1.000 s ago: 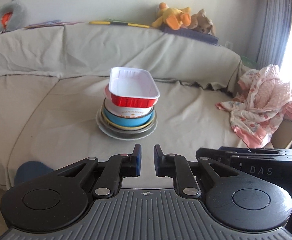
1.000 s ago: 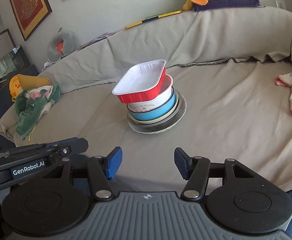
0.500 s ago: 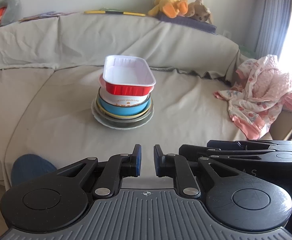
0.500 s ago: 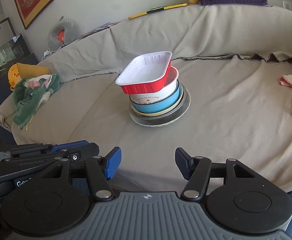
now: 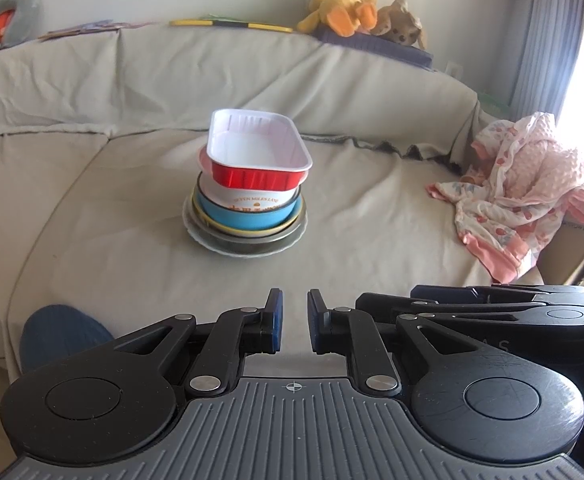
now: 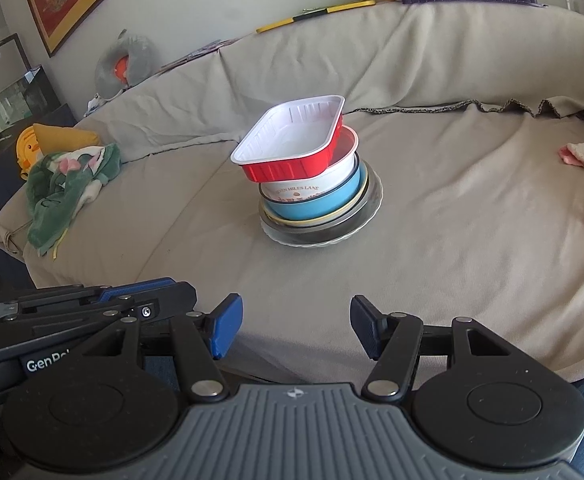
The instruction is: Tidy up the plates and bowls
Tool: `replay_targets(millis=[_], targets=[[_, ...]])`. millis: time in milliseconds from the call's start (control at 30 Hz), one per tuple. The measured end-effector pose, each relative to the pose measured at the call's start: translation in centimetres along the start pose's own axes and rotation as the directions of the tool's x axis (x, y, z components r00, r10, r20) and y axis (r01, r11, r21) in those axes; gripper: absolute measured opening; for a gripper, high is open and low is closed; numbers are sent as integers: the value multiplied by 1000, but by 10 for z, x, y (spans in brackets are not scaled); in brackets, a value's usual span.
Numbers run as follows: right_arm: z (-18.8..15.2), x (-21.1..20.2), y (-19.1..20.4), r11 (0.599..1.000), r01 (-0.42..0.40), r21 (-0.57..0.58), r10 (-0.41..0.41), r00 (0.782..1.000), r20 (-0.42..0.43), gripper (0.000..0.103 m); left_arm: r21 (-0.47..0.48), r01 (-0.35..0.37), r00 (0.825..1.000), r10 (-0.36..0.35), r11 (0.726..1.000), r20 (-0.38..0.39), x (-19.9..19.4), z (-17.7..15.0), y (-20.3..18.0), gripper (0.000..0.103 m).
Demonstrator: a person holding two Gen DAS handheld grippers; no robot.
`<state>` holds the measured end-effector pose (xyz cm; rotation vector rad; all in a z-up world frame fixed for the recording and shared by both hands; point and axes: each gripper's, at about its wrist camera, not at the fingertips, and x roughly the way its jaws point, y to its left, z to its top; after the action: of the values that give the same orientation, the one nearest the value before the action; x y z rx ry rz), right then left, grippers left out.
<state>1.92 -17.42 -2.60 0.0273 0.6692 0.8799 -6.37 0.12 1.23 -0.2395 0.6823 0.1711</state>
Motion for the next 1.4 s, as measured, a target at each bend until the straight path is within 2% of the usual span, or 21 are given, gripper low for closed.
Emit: replay_targets(millis=[1400], targets=[[0, 2, -4, 1000, -6, 3, 6, 1000, -14, 60, -5, 2, 1000, -2, 1000, 0, 0, -1, -1, 16]])
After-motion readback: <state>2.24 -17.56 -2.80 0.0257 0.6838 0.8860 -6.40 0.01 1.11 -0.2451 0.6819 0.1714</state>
